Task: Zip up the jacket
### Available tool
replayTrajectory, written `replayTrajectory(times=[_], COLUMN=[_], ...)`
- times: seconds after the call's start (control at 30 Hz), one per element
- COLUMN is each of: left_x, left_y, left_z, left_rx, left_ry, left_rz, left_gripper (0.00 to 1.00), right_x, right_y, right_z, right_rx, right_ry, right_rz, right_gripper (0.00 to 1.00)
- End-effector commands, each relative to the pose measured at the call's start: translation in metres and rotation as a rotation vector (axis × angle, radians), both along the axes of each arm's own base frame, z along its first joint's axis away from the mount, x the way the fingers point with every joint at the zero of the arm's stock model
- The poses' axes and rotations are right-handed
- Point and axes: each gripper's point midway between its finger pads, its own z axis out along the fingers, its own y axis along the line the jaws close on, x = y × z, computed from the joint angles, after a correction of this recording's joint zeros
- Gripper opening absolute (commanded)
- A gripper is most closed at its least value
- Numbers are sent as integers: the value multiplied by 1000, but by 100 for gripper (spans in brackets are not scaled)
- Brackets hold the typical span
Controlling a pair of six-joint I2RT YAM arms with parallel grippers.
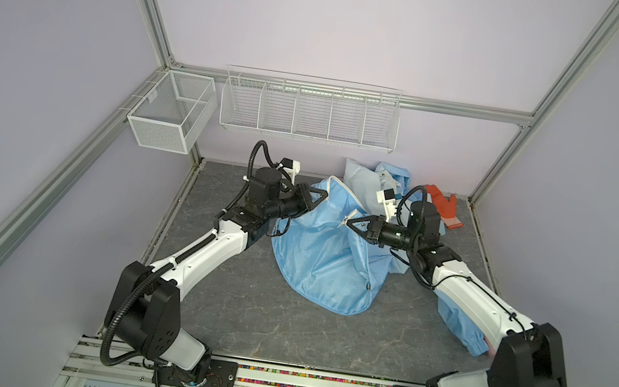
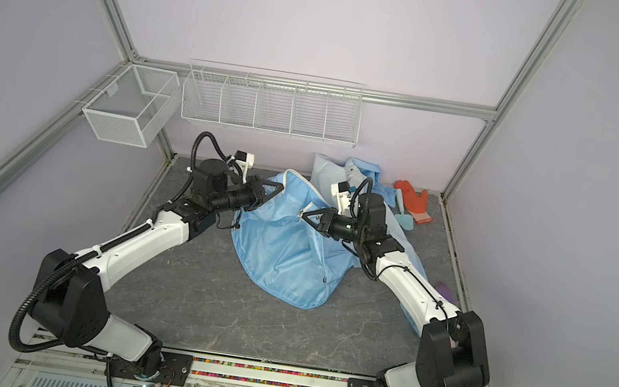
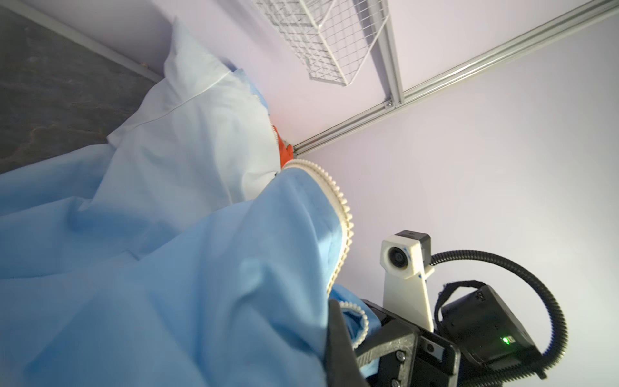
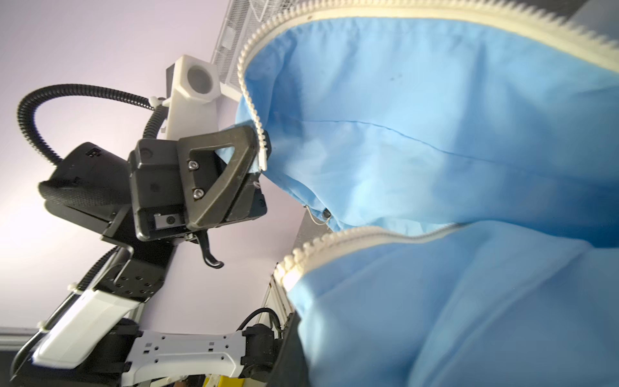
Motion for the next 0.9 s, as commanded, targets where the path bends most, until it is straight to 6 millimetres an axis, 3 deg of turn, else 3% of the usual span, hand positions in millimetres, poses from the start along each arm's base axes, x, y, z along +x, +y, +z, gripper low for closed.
replayTrajectory(times=[0.0, 0.43, 0.87], left_x=[-1, -18, -34], left_y=[-12, -46, -49], left_z=[56, 67, 61], left_rx=[-110, -201, -210], left_ry=[-153, -133, -75], left_rz=[-7, -146, -219], left_gripper=[0, 0, 0], right_x=[-10, -22, -16], right_y=[8, -5, -17], right_z=[58, 75, 79], right_rx=[144, 203, 204], right_ry=[-114, -130, -133], right_rz=[103, 99, 62], right_gripper=[7, 7, 7])
